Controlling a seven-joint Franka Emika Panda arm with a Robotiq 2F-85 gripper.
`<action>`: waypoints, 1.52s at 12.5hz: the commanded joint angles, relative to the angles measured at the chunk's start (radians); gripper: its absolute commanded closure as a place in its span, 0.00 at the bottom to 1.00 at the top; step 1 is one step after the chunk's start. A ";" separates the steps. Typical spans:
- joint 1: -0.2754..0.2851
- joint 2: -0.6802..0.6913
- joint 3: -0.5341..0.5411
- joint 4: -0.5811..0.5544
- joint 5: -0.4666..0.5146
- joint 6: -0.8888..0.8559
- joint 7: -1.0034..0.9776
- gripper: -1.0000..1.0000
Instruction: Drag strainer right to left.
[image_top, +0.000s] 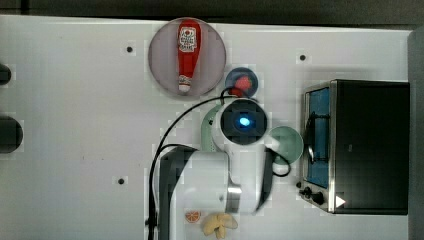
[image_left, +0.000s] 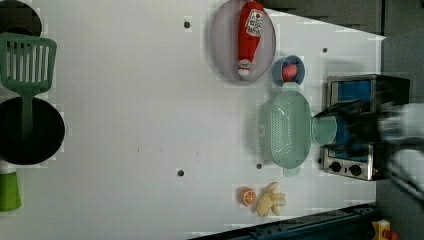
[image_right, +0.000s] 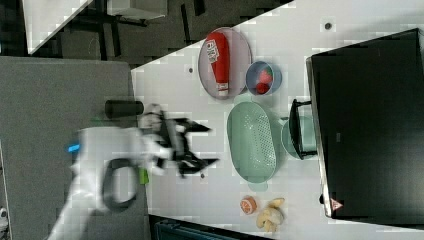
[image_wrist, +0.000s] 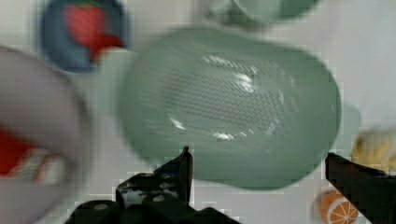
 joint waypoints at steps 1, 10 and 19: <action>0.002 0.023 0.022 -0.069 0.002 0.163 0.143 0.00; 0.046 0.331 0.039 -0.092 0.004 0.481 0.263 0.00; 0.190 0.349 0.046 -0.083 0.005 0.501 0.404 0.00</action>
